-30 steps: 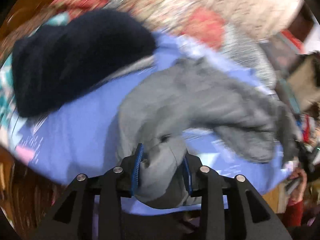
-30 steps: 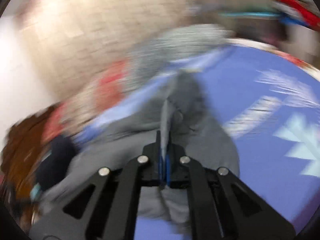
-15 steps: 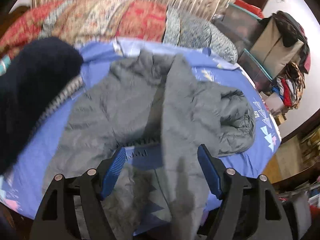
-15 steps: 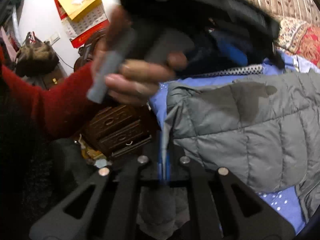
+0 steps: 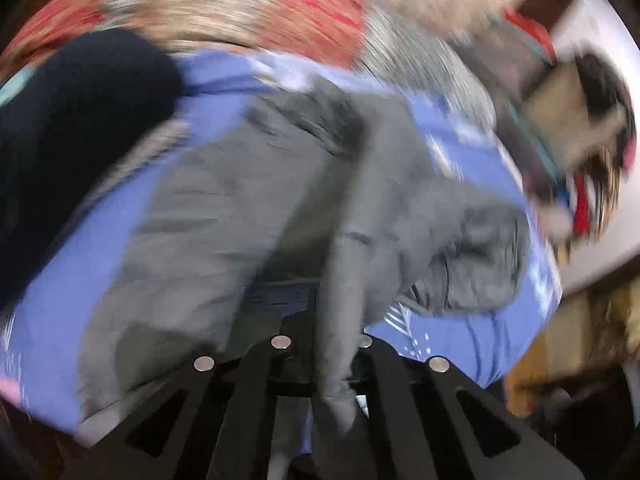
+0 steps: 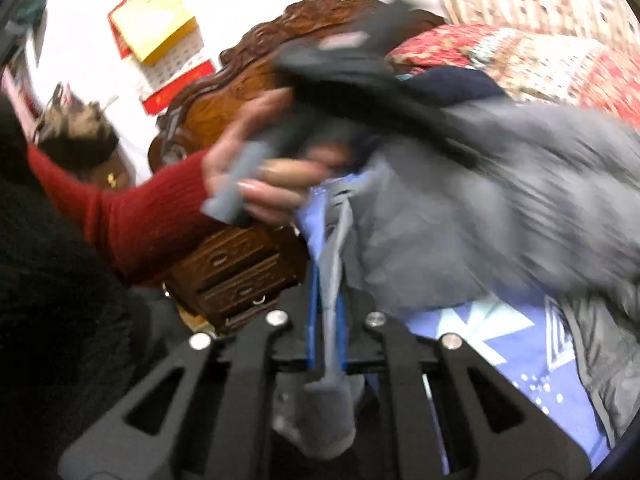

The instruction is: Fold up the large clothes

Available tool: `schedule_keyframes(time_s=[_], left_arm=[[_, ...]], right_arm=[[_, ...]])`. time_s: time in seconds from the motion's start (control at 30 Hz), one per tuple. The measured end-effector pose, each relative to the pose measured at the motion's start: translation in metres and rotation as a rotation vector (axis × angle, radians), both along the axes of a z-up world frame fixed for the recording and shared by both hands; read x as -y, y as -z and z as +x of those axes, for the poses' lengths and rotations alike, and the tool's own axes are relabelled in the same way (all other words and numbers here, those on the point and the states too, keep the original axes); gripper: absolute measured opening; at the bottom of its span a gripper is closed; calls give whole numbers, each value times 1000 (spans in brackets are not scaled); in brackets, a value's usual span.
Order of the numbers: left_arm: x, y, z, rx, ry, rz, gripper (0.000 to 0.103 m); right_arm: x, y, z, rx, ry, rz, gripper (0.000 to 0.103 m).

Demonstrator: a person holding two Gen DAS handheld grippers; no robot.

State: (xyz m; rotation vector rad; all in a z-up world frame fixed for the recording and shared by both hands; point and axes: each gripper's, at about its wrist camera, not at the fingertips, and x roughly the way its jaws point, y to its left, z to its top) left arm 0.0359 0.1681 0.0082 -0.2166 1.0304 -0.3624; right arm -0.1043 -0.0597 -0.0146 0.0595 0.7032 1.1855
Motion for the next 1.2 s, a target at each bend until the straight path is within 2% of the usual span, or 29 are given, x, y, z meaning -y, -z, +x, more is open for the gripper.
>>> schedule_keyframes(time_s=[0.03, 0.07, 0.1, 0.13, 0.17, 0.27, 0.3, 0.33, 0.4, 0.43, 0.5, 0.57, 0.67, 0.7, 0.83, 0.93, 0.97, 1.0, 1.03, 1.07, 1.13, 1.2], left_arm=[[-25, -8, -12, 25, -52, -12, 25], [-48, -17, -29, 54, -103, -4, 25], [-80, -27, -52, 88, -177, 30, 25], [-102, -33, -68, 104, -234, 62, 25], [-123, -37, -84, 114, -299, 95, 25], [-205, -43, -139, 95, -539, 163, 25], [-237, -40, -159, 70, -646, 182, 25], [-254, -38, -170, 54, -712, 192, 25], [-289, -33, -194, 28, -848, 233, 25], [-302, -30, -204, 12, -918, 273, 25], [-318, -25, -213, 2, -990, 302, 25], [-325, -17, -213, -19, -1020, 302, 25], [-322, -9, -207, -23, -1006, 304, 25], [-321, -8, -205, -16, -1000, 309, 25], [-315, -14, -204, -1, -987, 299, 25], [-312, -24, -211, 29, -984, 289, 25], [-309, -29, -213, 48, -979, 285, 25], [-305, -34, -214, 63, -972, 284, 25], [-297, -43, -216, 96, -956, 292, 25], [-291, -48, -217, 116, -947, 297, 25], [-276, -66, -218, 179, -909, 295, 25], [-260, -84, -218, 249, -867, 269, 25]], right_arm=[[12, -2, 8, -23, 29, 11, 21], [27, -7, 17, -39, 72, 26, 37], [38, -12, 22, -47, 110, 46, 59], [55, -21, 31, -54, 166, 84, 70], [72, -32, 39, -57, 201, 137, 76], [113, -65, 67, -54, 242, 256, 76], [122, -73, 76, -47, 262, 286, 76], [132, -80, 89, -37, 294, 313, 76], [135, -87, 117, -23, 380, 291, 76], [131, -85, 134, -18, 416, 248, 76], [110, -71, 169, -36, 476, 142, 76], [77, -48, 206, -81, 477, 42, 76], [24, -22, 260, -140, 455, -67, 76], [10, -18, 274, -174, 445, -70, 76], [-59, 17, 328, -419, 356, -49, 77], [-110, 53, 346, -497, 354, -151, 77], [-120, 62, 346, -531, 350, -157, 67], [-130, 76, 344, -580, 330, -153, 33], [-134, 80, 338, -589, 328, -148, 19], [-132, 77, 326, -560, 339, -136, 7], [-109, 51, 305, -489, 343, -30, 3], [-63, 8, 276, -404, 355, 119, 3]])
